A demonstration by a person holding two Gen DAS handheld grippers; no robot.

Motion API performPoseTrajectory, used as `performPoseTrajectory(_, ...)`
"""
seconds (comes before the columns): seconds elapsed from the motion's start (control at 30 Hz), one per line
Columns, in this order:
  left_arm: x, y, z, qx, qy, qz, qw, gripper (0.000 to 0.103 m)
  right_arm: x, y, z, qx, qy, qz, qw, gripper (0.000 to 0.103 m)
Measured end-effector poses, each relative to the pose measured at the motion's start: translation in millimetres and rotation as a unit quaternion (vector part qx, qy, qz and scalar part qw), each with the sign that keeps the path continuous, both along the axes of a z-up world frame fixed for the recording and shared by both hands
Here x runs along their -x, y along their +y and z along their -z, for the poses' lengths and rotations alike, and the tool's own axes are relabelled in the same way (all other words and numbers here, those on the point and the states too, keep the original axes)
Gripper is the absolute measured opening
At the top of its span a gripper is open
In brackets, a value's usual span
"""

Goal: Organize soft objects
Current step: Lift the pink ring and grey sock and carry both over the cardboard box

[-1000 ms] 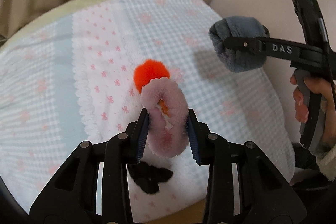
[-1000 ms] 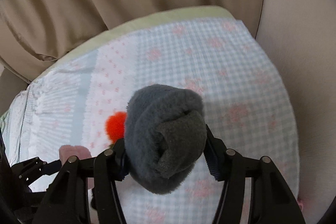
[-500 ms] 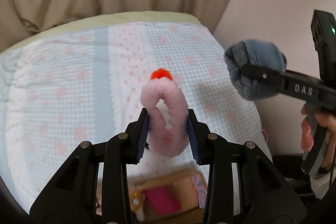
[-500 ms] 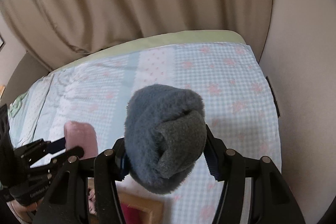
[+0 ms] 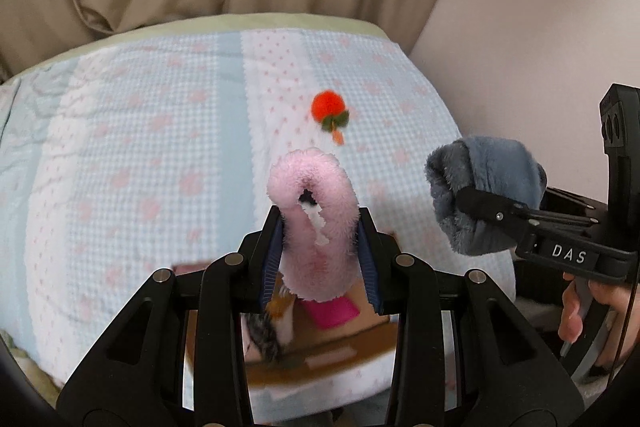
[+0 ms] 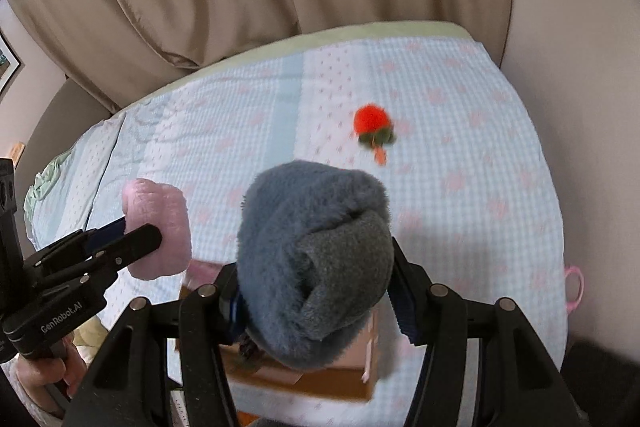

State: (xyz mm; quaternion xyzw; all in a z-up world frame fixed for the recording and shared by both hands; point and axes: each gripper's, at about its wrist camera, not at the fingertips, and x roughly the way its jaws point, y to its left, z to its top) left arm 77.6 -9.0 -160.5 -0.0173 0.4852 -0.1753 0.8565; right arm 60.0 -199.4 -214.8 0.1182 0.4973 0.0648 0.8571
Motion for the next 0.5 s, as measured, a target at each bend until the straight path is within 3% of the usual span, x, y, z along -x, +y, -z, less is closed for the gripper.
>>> performPoseTrajectory(0.23,44.7,30.1,18.0,-0.003,0.022,0.003,0.9997,0.032,42.1,34.6,15.2,0.012,0.021,0.009,1.000,0.054)
performPoseTrajectory(0.5,66.5,44.7,61.1,-0.011,0.065,0.012,0.9978,0.032,68.1,59.3,59.3,0.016,0.065,0.024,0.997,0.054)
